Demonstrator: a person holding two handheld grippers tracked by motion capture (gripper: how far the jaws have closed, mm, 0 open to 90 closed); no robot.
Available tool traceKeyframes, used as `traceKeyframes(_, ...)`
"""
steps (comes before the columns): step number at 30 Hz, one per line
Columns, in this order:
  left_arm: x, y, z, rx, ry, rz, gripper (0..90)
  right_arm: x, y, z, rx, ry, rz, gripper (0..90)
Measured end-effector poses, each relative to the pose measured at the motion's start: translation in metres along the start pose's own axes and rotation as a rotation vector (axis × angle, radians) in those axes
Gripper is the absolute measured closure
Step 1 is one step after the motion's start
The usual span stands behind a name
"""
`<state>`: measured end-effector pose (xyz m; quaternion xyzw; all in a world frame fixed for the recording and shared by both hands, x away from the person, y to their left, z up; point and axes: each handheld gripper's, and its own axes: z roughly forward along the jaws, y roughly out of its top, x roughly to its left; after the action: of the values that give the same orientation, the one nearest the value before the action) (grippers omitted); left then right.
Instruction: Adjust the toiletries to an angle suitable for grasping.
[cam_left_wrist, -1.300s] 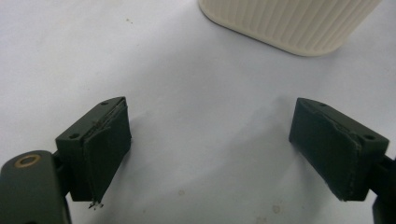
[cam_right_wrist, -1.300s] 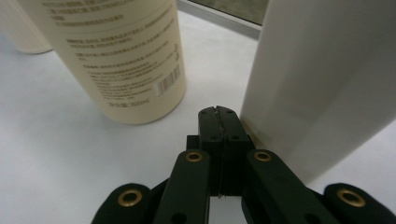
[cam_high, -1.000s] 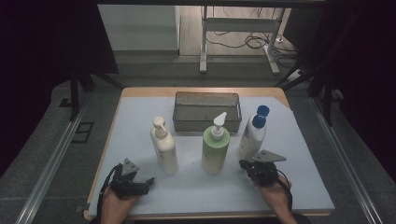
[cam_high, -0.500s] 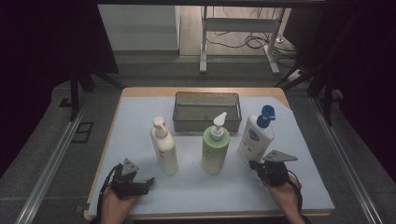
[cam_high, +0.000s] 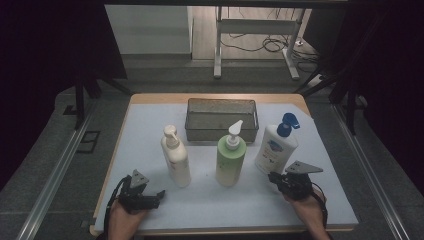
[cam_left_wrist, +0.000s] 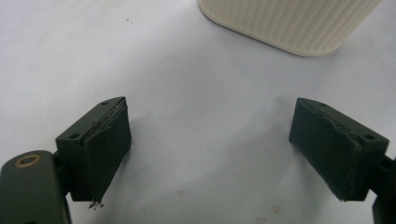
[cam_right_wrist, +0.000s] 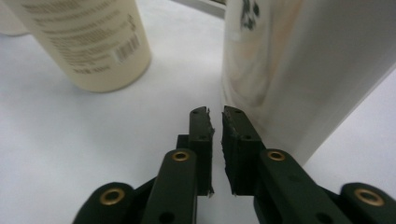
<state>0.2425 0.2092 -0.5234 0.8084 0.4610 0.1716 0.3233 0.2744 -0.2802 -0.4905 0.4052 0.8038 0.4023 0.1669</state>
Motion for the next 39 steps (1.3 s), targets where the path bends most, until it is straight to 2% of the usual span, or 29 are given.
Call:
traceKeyframes(2, 0.0, 0.0, 0.0, 0.0, 0.0, 0.0, 12.8, 0.001, 0.001, -0.003, 0.0, 0.002, 0.0, 77.6)
traceKeyframes(9, 0.0, 0.0, 0.0, 0.0, 0.0, -0.001, 12.7, -0.002, 0.0, -0.027, 0.0, 0.008, 0.002, 58.8)
traceKeyframes(14, 0.0, 0.0, 0.0, 0.0, 0.0, -0.001, 12.8, -0.008, 0.002, -0.037, -0.01, 0.013, 0.022, 50.1)
traceKeyframes(15, 0.0, 0.0, 0.0, 0.0, 0.0, -0.001, 12.7, -0.01, 0.004, -0.041, -0.011, 0.014, 0.03, 45.8)
traceKeyframes(21, 0.0, 0.0, 0.0, 0.0, 0.0, -0.001, 12.7, -0.016, 0.011, -0.048, -0.019, 0.01, 0.038, 39.3)
traceKeyframes(22, 0.0, 0.0, 0.0, 0.0, 0.0, -0.002, 12.7, -0.018, 0.016, -0.05, -0.019, 0.008, 0.043, 36.0)
traceKeyframes(29, 0.0, 0.0, 0.0, 0.0, 0.0, -0.002, 12.7, -0.026, 0.034, -0.055, -0.045, -0.001, 0.036, 30.0)
traceKeyframes(39, 0.0, 0.0, 0.0, 0.0, -0.001, -0.003, 12.7, -0.03, 0.056, -0.049, -0.059, -0.004, 0.0, 28.8)
